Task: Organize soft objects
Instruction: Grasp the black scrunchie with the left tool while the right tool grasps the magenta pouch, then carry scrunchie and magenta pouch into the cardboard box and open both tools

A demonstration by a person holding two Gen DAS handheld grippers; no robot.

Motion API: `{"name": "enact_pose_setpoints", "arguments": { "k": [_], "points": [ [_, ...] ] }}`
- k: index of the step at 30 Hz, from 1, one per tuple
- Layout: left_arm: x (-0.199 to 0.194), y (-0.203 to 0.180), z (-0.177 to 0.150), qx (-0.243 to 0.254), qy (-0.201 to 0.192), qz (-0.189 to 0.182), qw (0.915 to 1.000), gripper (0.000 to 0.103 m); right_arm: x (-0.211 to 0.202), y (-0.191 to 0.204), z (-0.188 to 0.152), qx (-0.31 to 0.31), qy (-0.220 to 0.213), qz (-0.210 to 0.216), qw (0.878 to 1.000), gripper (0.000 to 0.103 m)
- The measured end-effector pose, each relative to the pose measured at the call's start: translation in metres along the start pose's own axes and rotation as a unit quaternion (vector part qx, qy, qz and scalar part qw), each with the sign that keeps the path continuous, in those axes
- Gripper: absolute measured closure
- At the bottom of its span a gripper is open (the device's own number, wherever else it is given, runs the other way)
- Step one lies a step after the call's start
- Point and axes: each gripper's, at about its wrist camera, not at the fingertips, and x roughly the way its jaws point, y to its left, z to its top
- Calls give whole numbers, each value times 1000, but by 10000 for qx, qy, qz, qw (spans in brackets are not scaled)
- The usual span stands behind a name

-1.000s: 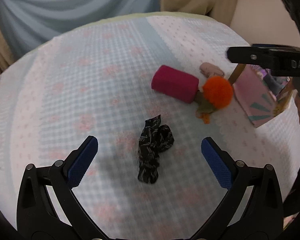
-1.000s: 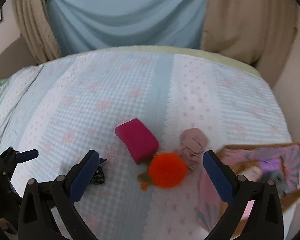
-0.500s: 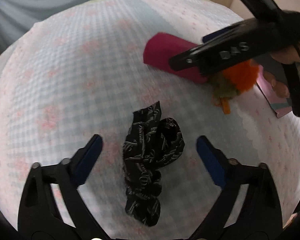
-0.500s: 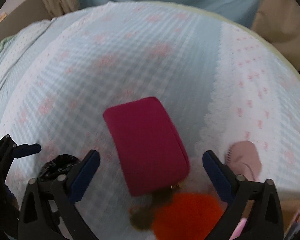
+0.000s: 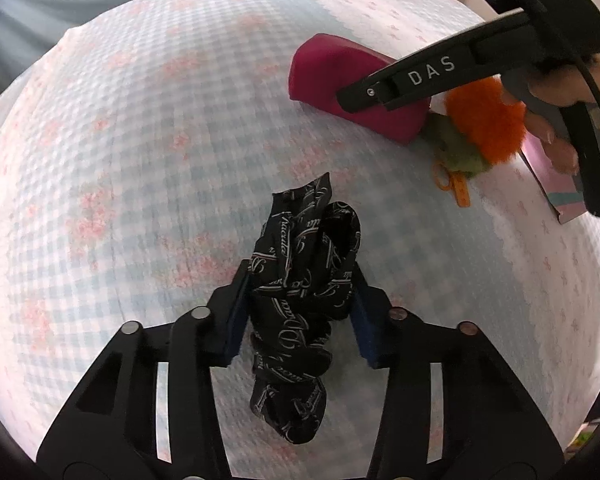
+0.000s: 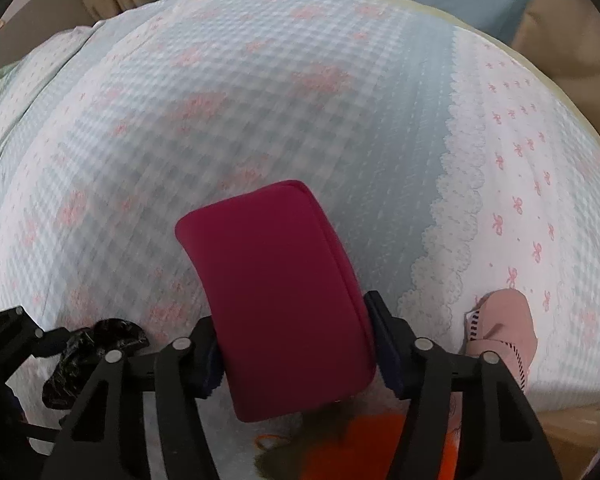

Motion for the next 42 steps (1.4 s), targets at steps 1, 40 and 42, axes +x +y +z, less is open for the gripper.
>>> {"name": "enact_pose_setpoints", "arguments": {
  "k": [1,40,42],
  "points": [
    [0,2,0,-44,-1,-15,10000,65,-1,1,-2,32,-23,-8,10000,50],
    [-278,-95,85,-713,-1179,583,9887,66,-347,-13,-68,1640,-1344,140,9772,57],
    [-289,-115,93,-735,-1278,444,9881,66,-366,-24,-81,1713,-1418,86,9749,57]
  ]
}}
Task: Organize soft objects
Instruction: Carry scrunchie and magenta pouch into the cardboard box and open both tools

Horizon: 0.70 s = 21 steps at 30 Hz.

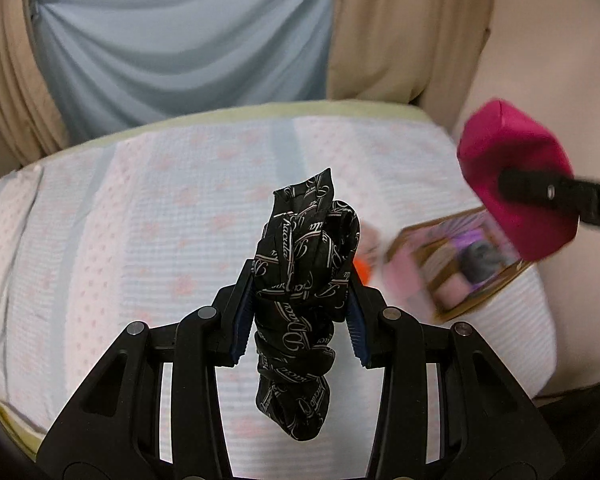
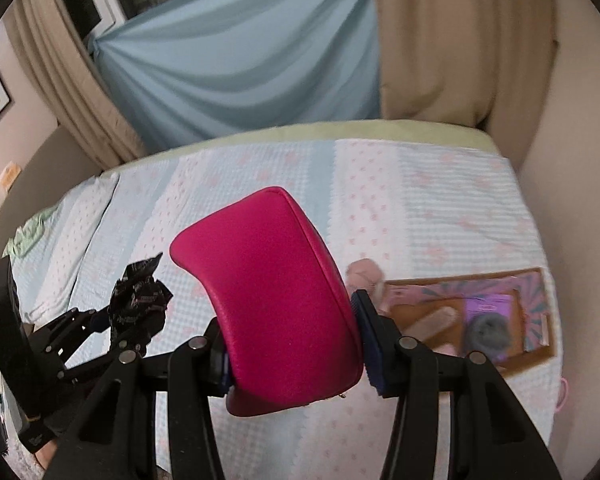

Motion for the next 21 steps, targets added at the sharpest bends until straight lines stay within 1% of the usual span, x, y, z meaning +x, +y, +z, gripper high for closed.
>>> {"name": "enact_pose_setpoints", "arguments": {
  "k": [2,6,9,10,14,17,21],
  "points": [
    [-6,-25,6,21,-92,-34,9999,66,-23,-20,-4,132,-61,-7,9999,57],
    [-10,-78,17,76,-217,-44,9997,66,-50,-68,-15,300,-94,-51,9995,57],
    [-3,-111,22,-140,-116,-143,9997,66,-60,-103,-19,362,-45,-86,9993,57],
    [-1,-119,23,-142,-86,-174,9997,66,-62,-119,-20,375,-7,-122,9992,57],
    [12,-158,29,21,20,-246,9997,66,-77,-162,-25,399,-4,-290,9988,57],
    [25,-184,34,160,120,-341,9992,66,-81,-194,-27,596,16,-403,9974,57],
    [58,-215,39,421,330,-466,9975,66,-74,-225,-29,821,112,-516,9952,57]
  ]
}}
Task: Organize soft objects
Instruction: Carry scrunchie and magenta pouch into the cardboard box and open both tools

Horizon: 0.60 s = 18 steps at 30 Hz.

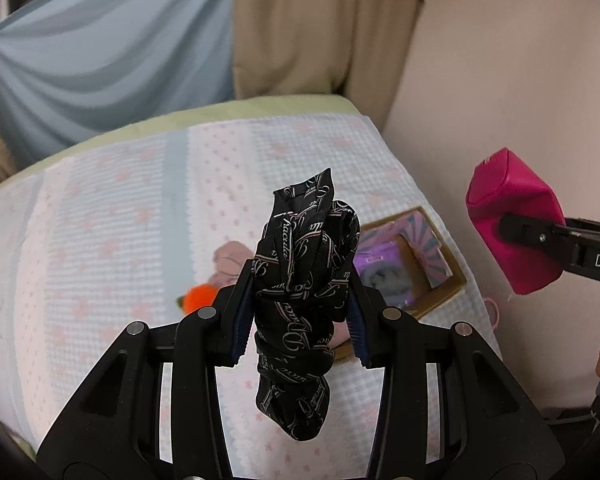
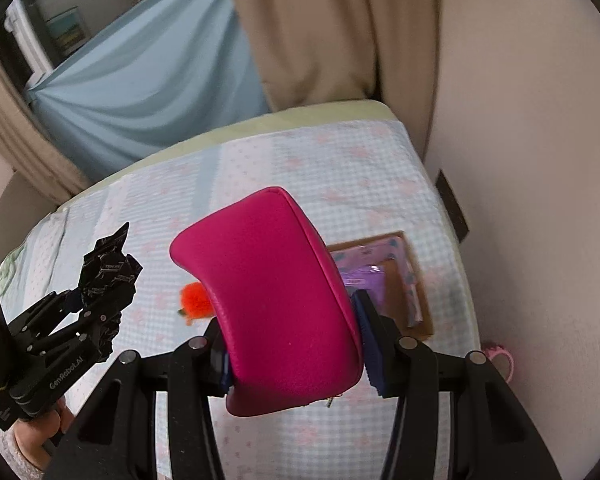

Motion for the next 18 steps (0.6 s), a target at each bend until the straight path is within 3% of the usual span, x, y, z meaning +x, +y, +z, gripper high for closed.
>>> {"name": "enact_pose_setpoints", "arguments": {
  "k": [10,18],
  "points": [
    [110,-31,1,110,774,-265,9966,66,74,-63,5,562,546,-319,9964,57],
    [192,-45,-10,300,1574,-301,9866,66,150,-100,9,845,1169,-410,9887,57]
  ]
}}
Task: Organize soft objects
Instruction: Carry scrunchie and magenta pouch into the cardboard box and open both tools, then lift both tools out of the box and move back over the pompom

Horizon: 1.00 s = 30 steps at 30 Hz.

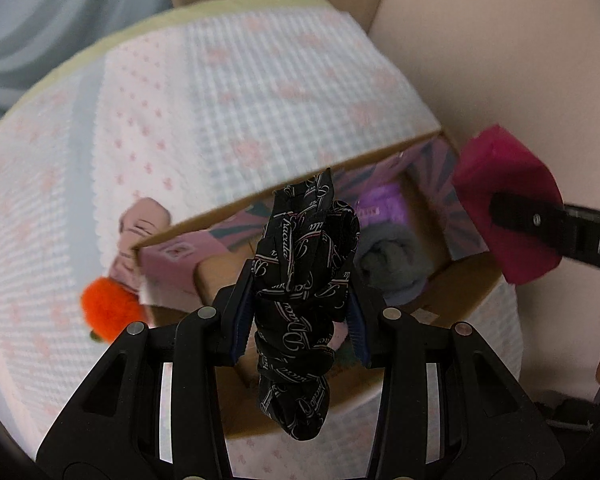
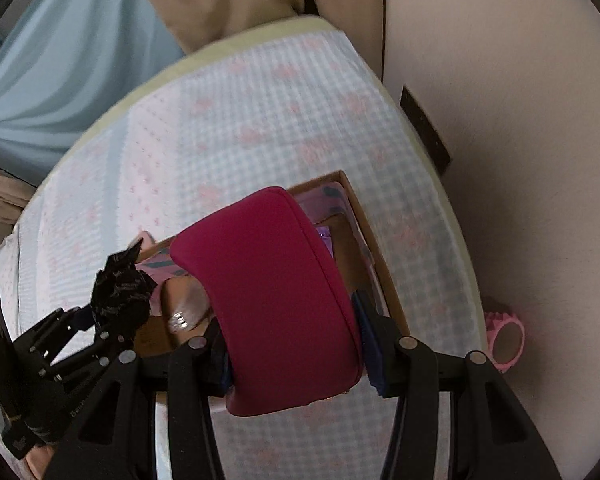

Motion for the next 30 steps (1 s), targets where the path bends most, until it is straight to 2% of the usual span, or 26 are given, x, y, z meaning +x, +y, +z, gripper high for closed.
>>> {"name": "enact_pose_setpoints", "arguments": {
  "k": [4,8,9,10,11,12,13,20,30],
  "points": [
    [20,-4,2,169,238,14,9996,66,30,-8,11,93,272,2,9996,56],
    [28,-5,3,194,440,-243,9985,64,52,-6,16,-16,501,-26,9987,54],
    [28,-5,3,193,469,-302,9983,54,56,-5,17,-55,524,-20,9986,51],
    [28,-4,3,185,497,-283,9982,42,58,-5,18,-84,538,19,9985,40],
    [28,-4,3,178,522,-191,9983,9,60,-5,18,-87,515,89,9986,31],
    [28,-3,3,165,523,-111,9984,0,59,-5,19,-74,463,157,9988,7],
    [24,0,2,128,479,-160,9986,0,58,-4,19,-71,414,195,9989,0],
    [9,15,-8,-78,424,-36,9991,0,49,1,15,-230,302,213,9991,0],
    [-43,20,-26,-78,55,71,9999,0,7,18,2,-357,-158,246,9989,0]
  ]
}}
